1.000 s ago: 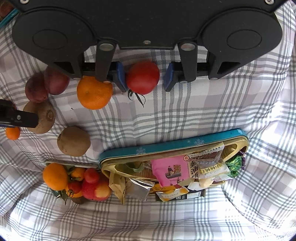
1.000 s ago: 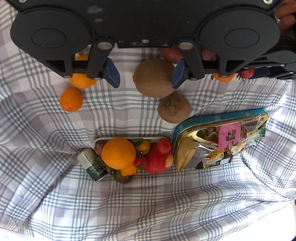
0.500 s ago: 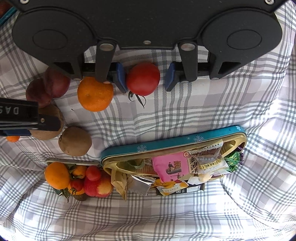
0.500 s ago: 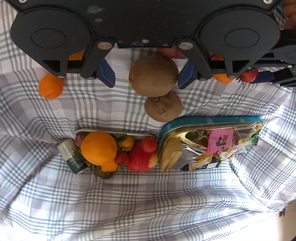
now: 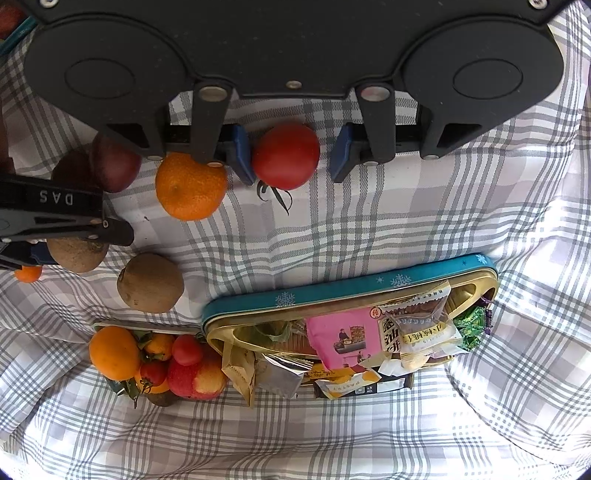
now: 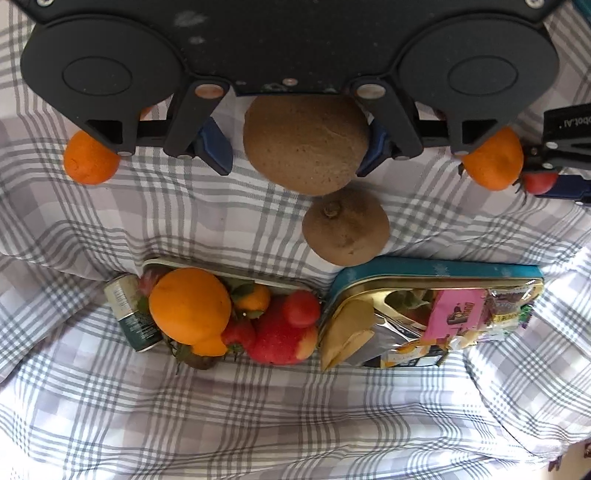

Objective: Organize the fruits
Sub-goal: 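Grasp a red tomato with the left tool while the right tool grasps a kiwi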

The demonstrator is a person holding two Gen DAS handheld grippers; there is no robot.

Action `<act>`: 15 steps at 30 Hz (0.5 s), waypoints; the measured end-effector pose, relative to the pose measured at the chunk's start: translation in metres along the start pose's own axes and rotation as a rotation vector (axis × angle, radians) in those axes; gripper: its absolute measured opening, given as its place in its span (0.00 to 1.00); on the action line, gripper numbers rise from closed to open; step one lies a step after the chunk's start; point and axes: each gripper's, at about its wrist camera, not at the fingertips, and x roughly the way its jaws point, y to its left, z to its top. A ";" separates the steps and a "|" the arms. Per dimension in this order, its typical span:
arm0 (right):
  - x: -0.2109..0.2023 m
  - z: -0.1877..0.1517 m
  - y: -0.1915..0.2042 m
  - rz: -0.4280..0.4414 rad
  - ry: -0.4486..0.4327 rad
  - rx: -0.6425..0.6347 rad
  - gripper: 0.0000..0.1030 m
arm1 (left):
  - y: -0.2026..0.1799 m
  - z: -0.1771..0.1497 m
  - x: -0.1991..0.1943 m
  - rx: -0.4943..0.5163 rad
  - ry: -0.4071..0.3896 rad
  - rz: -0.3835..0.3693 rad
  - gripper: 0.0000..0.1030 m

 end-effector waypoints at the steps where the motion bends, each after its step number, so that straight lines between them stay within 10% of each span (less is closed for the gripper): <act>1: 0.000 -0.001 0.001 0.002 -0.002 -0.010 0.68 | 0.000 0.000 0.000 -0.002 0.002 -0.002 0.51; 15: -0.006 -0.001 -0.004 0.059 0.015 0.001 0.59 | 0.000 0.002 0.001 -0.008 0.018 0.006 0.51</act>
